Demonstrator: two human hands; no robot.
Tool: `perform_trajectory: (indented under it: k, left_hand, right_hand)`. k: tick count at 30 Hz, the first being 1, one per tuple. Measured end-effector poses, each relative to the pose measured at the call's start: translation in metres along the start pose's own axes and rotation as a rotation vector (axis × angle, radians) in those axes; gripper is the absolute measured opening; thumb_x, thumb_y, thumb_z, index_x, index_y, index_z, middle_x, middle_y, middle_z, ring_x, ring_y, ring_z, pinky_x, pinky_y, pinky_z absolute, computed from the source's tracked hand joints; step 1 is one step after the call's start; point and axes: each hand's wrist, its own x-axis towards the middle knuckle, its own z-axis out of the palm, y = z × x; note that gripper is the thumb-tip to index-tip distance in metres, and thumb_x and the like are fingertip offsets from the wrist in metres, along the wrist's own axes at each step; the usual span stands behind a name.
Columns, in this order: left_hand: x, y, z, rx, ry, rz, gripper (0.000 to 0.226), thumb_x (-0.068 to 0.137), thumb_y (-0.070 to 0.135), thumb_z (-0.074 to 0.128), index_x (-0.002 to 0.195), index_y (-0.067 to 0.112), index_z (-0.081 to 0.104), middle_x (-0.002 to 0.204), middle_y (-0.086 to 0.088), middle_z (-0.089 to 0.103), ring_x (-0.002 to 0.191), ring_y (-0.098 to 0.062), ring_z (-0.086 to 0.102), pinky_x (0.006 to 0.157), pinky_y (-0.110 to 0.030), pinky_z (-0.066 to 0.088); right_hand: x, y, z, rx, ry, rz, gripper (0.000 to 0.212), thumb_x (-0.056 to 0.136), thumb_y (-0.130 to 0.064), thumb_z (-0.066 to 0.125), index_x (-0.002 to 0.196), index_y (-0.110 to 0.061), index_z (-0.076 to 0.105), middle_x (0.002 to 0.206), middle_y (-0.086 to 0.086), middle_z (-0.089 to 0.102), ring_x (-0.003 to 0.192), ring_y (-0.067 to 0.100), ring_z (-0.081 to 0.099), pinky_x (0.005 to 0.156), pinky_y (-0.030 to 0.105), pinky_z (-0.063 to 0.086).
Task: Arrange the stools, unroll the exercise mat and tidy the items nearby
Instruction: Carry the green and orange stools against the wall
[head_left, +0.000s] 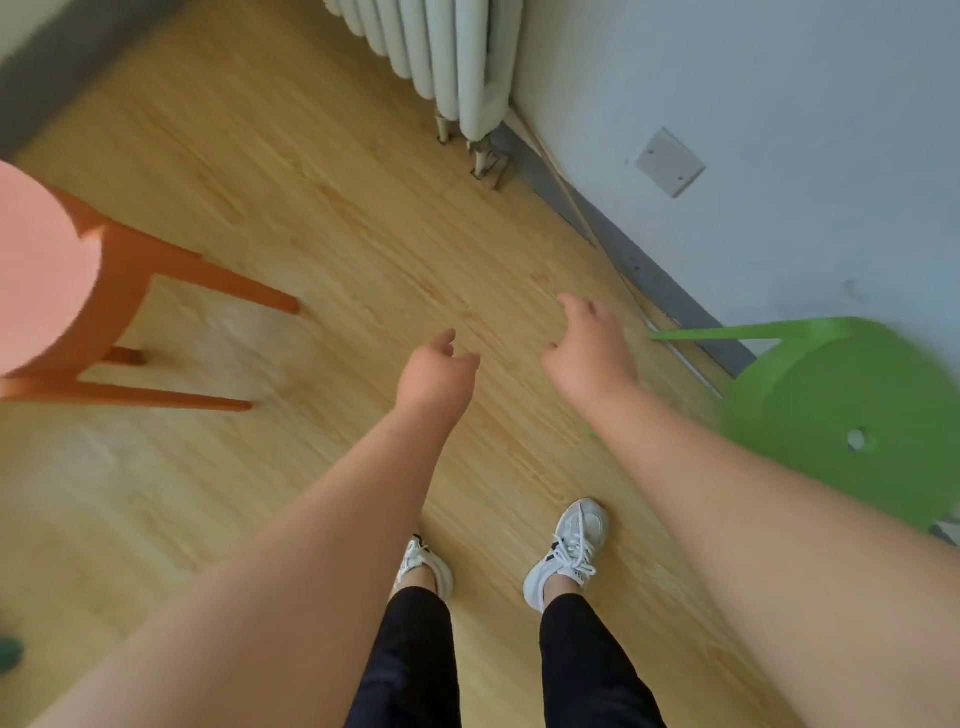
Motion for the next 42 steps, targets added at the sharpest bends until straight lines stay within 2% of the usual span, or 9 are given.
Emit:
perform_trajectory:
  k: [3, 6, 15, 19, 23, 29, 33, 38, 42]
  left_hand:
    - [0.008, -0.021, -0.071, -0.027, 0.064, -0.021, 0.054, 0.095, 0.026, 0.053, 0.146, 0.024, 0.038, 0.146, 0.002, 0.046, 0.074, -0.003, 0.05, 0.066, -0.02, 0.04]
    - [0.013, -0.039, -0.137, -0.063, 0.131, -0.037, 0.056, 0.094, 0.028, 0.054, 0.147, 0.026, 0.035, 0.145, 0.003, 0.046, 0.062, 0.005, 0.044, 0.051, -0.017, 0.033]
    - [0.018, -0.093, -0.305, -0.189, 0.393, -0.081, 0.05, 0.092, 0.025, 0.051, 0.141, 0.027, 0.042, 0.132, 0.005, 0.056, 0.077, -0.006, 0.06, 0.059, -0.025, 0.048]
    - [0.023, -0.111, -0.353, -0.254, 0.482, -0.143, 0.045, 0.091, 0.02, 0.048, 0.136, 0.024, 0.046, 0.127, 0.003, 0.059, 0.091, -0.023, 0.066, 0.069, -0.029, 0.051]
    - [0.028, -0.121, -0.381, -0.275, 0.561, -0.203, 0.046, 0.092, 0.017, 0.046, 0.137, 0.023, 0.046, 0.125, 0.003, 0.061, 0.089, -0.022, 0.065, 0.072, -0.03, 0.052]
    - [0.042, -0.133, -0.426, -0.3, 0.728, -0.308, 0.051, 0.092, 0.02, 0.047, 0.143, 0.024, 0.039, 0.124, 0.003, 0.059, 0.079, -0.015, 0.062, 0.053, -0.025, 0.04]
    - [0.067, -0.141, -0.445, -0.359, 0.749, -0.393, 0.056, 0.09, 0.021, 0.051, 0.144, 0.022, 0.036, 0.131, 0.0, 0.056, 0.086, -0.018, 0.057, 0.052, -0.024, 0.034]
    - [0.096, -0.158, -0.46, -0.424, 0.748, -0.441, 0.059, 0.088, 0.027, 0.059, 0.142, 0.017, 0.039, 0.132, -0.004, 0.055, 0.111, -0.028, 0.058, 0.076, -0.03, 0.039]
    - [0.125, -0.177, -0.474, -0.579, 0.68, -0.491, 0.08, 0.083, 0.039, 0.069, 0.148, 0.014, 0.03, 0.147, -0.01, 0.042, 0.129, -0.032, 0.047, 0.101, -0.041, 0.041]
  right_hand:
    - [-0.003, -0.071, 0.022, -0.012, -0.071, -0.032, 0.062, 0.089, -0.014, 0.056, 0.147, -0.022, 0.034, 0.147, 0.005, 0.038, 0.131, 0.027, 0.039, 0.092, 0.039, 0.046]
    - [-0.003, -0.135, 0.041, -0.04, -0.179, -0.076, 0.065, 0.089, -0.017, 0.057, 0.148, -0.023, 0.032, 0.146, 0.006, 0.038, 0.128, 0.028, 0.042, 0.092, 0.039, 0.049]
    - [-0.011, -0.31, 0.097, -0.091, -0.278, -0.233, 0.065, 0.086, -0.028, 0.06, 0.146, -0.026, 0.036, 0.146, 0.006, 0.039, 0.128, 0.029, 0.045, 0.1, 0.038, 0.044]
    - [-0.011, -0.364, 0.118, -0.107, -0.302, -0.325, 0.065, 0.085, -0.036, 0.064, 0.144, -0.025, 0.039, 0.144, 0.008, 0.042, 0.131, 0.028, 0.044, 0.101, 0.034, 0.039]
    - [-0.001, -0.396, 0.131, -0.087, -0.347, -0.373, 0.068, 0.084, -0.041, 0.066, 0.144, -0.024, 0.039, 0.143, 0.006, 0.042, 0.127, 0.027, 0.047, 0.097, 0.034, 0.04]
    - [0.028, -0.457, 0.145, -0.073, -0.448, -0.408, 0.073, 0.081, -0.048, 0.068, 0.143, -0.023, 0.038, 0.14, 0.008, 0.043, 0.124, 0.027, 0.049, 0.087, 0.033, 0.039]
    - [0.055, -0.487, 0.153, -0.127, -0.452, -0.447, 0.078, 0.082, -0.047, 0.068, 0.146, -0.017, 0.035, 0.143, 0.013, 0.041, 0.129, 0.029, 0.045, 0.099, 0.033, 0.038]
    - [0.082, -0.517, 0.175, -0.105, -0.458, -0.399, 0.083, 0.082, -0.049, 0.068, 0.148, -0.016, 0.03, 0.148, 0.012, 0.038, 0.132, 0.029, 0.043, 0.102, 0.036, 0.038]
    - [0.103, -0.535, 0.198, -0.041, -0.49, -0.382, 0.086, 0.079, -0.048, 0.073, 0.146, -0.014, 0.032, 0.143, 0.01, 0.045, 0.123, 0.028, 0.052, 0.103, 0.04, 0.043]
